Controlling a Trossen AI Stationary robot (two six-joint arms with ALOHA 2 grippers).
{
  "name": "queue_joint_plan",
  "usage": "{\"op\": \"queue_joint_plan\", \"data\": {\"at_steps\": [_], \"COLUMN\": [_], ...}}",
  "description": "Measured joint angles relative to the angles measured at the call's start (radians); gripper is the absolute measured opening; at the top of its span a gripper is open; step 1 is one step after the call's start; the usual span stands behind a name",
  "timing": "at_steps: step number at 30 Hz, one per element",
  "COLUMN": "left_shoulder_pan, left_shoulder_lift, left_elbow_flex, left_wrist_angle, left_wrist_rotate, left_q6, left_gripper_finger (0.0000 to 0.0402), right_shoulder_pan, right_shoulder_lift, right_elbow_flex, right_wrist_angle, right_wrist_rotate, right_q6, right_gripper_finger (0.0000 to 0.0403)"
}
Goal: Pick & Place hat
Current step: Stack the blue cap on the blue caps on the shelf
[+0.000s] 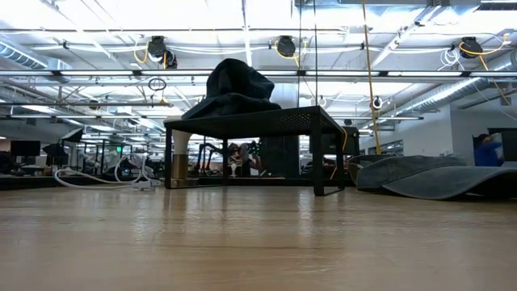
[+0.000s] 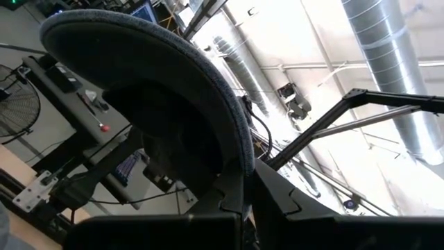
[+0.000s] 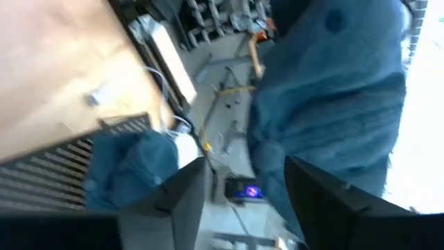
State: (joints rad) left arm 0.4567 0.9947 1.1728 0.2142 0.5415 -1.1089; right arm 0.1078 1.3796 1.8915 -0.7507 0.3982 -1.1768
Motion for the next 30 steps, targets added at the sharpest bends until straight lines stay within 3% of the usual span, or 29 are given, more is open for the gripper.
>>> {"op": "queue_joint_plan", "data": {"at_steps": [9,16,30], "left_shoulder_pan": [0.0,-0.001,-0.008], "left_shoulder_lift": [0.0,0.0,0.0], "left_elbow_flex": [0.0,0.0,0.0], "left_wrist_angle": [0.0,0.019,0.027], "left_wrist_rotate": [0.0,-0.011,0.009], "left_q6": [0.0,-0.003,-0.021], "left_gripper_finger": [0.0008,0.0008,0.0008], "right_shoulder_pan": [0.011,0.011,0.003], "right_shoulder_lift": [0.013,0.046,0.079], "right_elbow_flex": [0.0,-0.001,-0.001], "right_wrist_angle": [0.045,0.185,0.246], "right_wrist_rotate": [0.048,0.051,0.13], "right_q6": [-0.075,-0.105,-0.201], "right_gripper_finger": [0.0228,0.0223,0.0213]}}
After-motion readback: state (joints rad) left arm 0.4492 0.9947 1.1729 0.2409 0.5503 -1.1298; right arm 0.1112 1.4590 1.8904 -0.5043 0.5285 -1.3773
